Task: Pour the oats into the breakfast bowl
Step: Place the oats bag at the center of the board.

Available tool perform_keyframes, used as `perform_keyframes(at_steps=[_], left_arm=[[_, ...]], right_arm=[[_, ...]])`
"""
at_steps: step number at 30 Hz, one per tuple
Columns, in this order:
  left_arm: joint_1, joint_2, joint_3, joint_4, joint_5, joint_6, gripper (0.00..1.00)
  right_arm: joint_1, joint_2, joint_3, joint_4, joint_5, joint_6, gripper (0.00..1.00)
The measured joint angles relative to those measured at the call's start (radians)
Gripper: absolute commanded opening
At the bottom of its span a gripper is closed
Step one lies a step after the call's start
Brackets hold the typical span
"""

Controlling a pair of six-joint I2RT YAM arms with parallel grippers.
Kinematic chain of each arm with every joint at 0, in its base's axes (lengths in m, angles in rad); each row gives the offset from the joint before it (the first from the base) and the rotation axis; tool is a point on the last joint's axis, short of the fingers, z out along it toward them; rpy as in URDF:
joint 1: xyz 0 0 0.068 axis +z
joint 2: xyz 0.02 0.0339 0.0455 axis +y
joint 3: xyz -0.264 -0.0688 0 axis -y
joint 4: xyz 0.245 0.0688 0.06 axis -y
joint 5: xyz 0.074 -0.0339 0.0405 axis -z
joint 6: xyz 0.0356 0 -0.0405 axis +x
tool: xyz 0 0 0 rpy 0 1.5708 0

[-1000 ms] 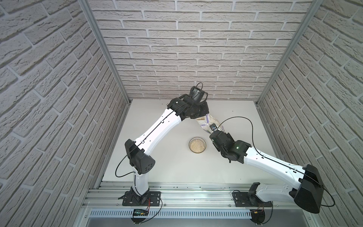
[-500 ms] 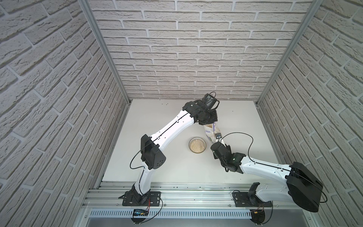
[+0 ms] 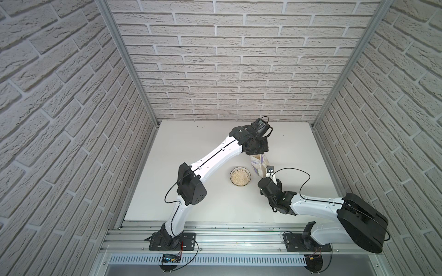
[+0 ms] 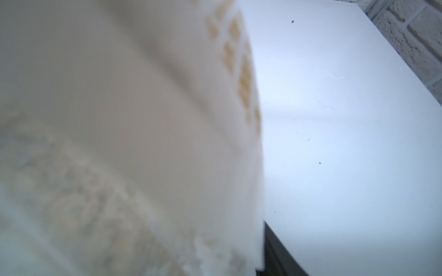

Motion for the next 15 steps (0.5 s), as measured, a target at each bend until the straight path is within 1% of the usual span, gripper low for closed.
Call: perform_keyframes(at_steps=[3, 6, 10, 13, 15], left_arm=[[-0.003, 0.016, 0.010, 0.003, 0.003, -0.003, 0.00], [-0.011, 0.021, 0.017, 0.003, 0.007, -0.006, 0.00], [-0.025, 0.031, 0.027, 0.003, 0.009, -0.008, 0.00], [-0.032, 0.032, 0.028, 0.004, 0.009, -0.010, 0.00], [-0.036, 0.032, 0.028, 0.005, 0.008, -0.017, 0.00]], right_arm=[[0.000, -0.002, -0.018, 0.002, 0.011, 0.030, 0.78], [0.000, -0.026, -0.037, -0.007, 0.016, 0.061, 0.88], [0.008, -0.081, -0.043, -0.048, 0.016, 0.093, 0.96], [0.019, -0.142, -0.043, -0.102, 0.014, 0.105, 1.00], [0.029, -0.195, -0.043, -0.150, 0.014, 0.114, 1.00]])
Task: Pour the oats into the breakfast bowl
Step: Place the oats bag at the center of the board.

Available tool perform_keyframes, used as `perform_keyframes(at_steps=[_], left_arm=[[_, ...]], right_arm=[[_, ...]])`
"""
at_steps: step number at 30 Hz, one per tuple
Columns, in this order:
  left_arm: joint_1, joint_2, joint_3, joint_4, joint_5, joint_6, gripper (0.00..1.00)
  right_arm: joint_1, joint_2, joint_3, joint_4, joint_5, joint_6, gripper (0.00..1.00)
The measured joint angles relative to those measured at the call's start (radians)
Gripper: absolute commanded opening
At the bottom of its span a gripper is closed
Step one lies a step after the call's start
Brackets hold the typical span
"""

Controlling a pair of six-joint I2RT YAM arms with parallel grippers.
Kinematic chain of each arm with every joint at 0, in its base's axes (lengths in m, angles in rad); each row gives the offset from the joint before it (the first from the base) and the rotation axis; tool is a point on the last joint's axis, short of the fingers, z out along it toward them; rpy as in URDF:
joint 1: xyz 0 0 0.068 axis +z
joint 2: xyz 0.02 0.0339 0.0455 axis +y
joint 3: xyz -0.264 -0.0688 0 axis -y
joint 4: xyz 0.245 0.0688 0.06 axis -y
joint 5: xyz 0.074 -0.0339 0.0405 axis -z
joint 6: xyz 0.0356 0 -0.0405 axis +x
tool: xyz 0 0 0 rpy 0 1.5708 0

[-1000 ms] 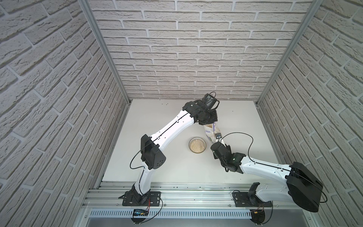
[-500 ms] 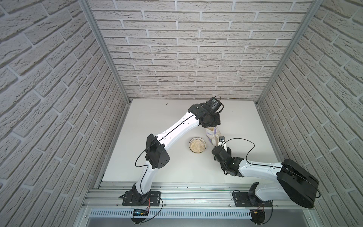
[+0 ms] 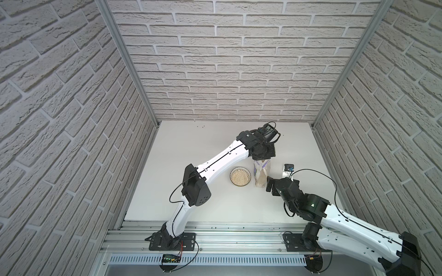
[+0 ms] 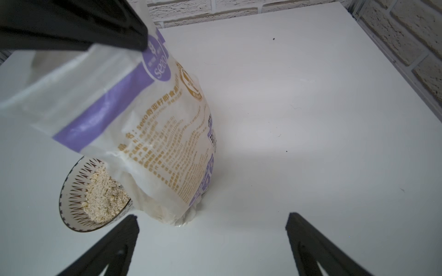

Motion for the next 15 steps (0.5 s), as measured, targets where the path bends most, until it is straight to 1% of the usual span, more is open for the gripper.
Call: perform_keyframes(at_steps=[8, 15], left_arm=[[-0.006, 0.003, 0.000, 0.007, 0.002, -0.039, 0.00], [-0.022, 0.009, 0.000, 0.007, 0.016, -0.061, 0.00]], right_arm=[[0.013, -0.240, 0.021, -0.205, -0.035, 0.031, 1.00], [0.013, -0.319, 0.180, -0.425, -0.073, 0.041, 1.00]])
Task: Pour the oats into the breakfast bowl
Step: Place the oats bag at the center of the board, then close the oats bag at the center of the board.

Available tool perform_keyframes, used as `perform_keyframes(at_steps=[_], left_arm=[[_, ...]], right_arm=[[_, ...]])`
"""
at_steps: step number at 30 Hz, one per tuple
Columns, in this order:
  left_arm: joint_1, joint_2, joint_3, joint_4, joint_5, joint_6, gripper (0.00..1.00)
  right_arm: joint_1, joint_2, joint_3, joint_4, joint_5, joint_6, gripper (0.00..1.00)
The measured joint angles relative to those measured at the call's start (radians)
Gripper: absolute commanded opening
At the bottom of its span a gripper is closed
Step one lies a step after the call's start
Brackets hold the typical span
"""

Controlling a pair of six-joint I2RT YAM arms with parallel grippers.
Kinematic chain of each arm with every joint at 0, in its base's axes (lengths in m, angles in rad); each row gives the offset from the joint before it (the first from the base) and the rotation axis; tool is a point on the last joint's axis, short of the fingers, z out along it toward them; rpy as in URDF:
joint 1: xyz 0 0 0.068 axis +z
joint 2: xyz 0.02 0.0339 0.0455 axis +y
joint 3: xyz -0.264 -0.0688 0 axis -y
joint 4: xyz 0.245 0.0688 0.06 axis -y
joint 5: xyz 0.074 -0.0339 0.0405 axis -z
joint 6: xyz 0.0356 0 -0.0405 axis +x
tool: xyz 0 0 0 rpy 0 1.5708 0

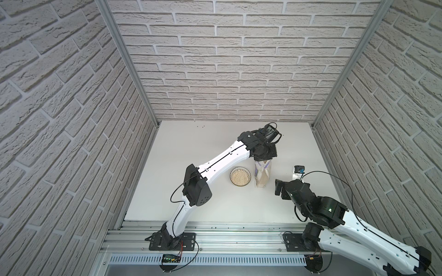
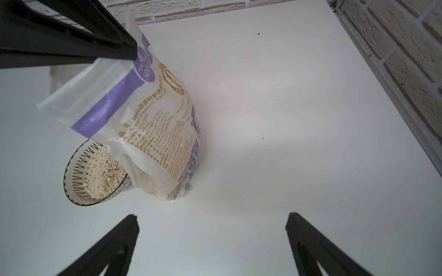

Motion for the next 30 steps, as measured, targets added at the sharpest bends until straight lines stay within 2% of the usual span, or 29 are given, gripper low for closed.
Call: perform_keyframes(at_steps=[4, 12, 19, 30], left_arm=[[-0.004, 0.010, 0.010, 0.007, 0.013, -0.016, 0.00], [-0.009, 0.011, 0.010, 0.010, 0.018, -0.040, 0.00], [-0.018, 0.011, 0.011, 0.029, 0.044, -0.053, 0.21], [-0.019, -0.016, 0.011, 0.082, 0.080, -0.014, 0.36]], right_arm=[[0.000, -0.016, 0.056, -0.116, -0.016, 0.013, 1.00], [0.000, -0.126, 0.066, -0.254, -0.019, 0.034, 1.00], [0.000, -0.162, 0.143, -0.360, -0.005, 0.044, 1.00], [0.000, -0.170, 0.241, -0.506, -0.002, 0.066, 1.00]])
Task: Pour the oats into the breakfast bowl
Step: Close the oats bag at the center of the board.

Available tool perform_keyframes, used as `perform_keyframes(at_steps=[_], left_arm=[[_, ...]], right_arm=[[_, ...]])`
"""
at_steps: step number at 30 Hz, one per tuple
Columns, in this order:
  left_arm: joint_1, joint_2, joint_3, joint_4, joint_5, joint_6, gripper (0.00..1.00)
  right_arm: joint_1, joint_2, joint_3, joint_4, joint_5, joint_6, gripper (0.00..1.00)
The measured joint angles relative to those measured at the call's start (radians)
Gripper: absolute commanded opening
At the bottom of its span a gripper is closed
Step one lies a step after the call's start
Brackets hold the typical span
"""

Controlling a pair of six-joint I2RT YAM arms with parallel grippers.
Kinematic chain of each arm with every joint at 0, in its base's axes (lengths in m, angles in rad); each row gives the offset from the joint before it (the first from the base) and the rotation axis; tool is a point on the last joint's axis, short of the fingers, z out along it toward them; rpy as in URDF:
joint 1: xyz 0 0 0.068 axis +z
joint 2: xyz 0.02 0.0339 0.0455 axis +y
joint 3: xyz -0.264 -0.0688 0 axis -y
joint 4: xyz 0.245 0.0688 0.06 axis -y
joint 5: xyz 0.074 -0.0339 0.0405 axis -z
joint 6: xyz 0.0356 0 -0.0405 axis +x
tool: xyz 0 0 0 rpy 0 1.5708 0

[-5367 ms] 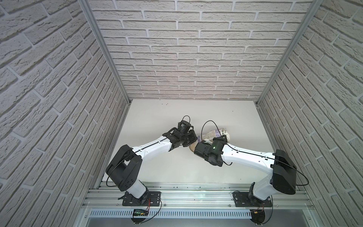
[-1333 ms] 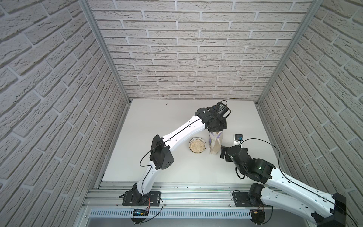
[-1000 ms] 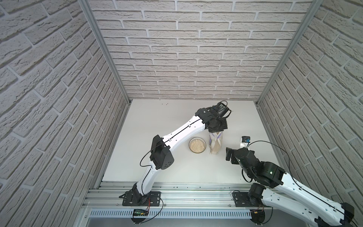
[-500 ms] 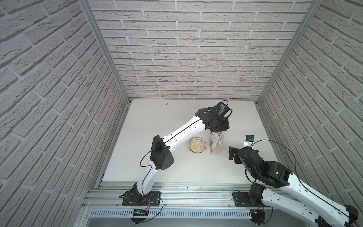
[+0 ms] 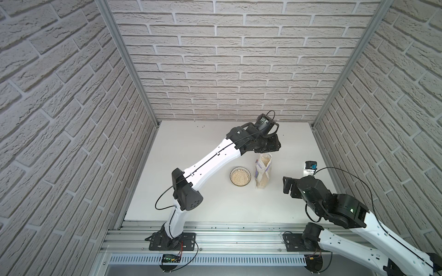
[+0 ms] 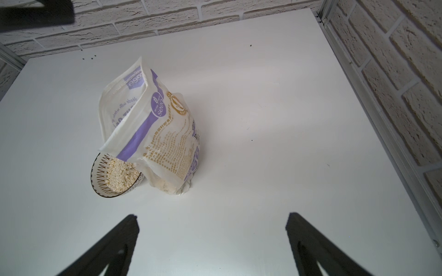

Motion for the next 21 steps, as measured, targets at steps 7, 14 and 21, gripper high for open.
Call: perform_keyframes(at_steps=[7, 14, 21], left_arm=[[0.015, -0.140, -0.011, 0.020, -0.009, 0.076, 0.44], [0.032, -0.375, -0.210, 0.073, -0.158, 0.168, 0.51], [0.121, -0.690, -0.673, 0.147, -0.399, 0.179, 0.55]], right_arm=[[0.000, 0.020, 0.100, -0.051, -0.034, 0.002, 1.00], [0.000, 0.148, 0.227, -0.072, -0.070, -0.028, 1.00], [-0.002, 0.356, 0.400, -0.072, -0.092, -0.090, 1.00]])
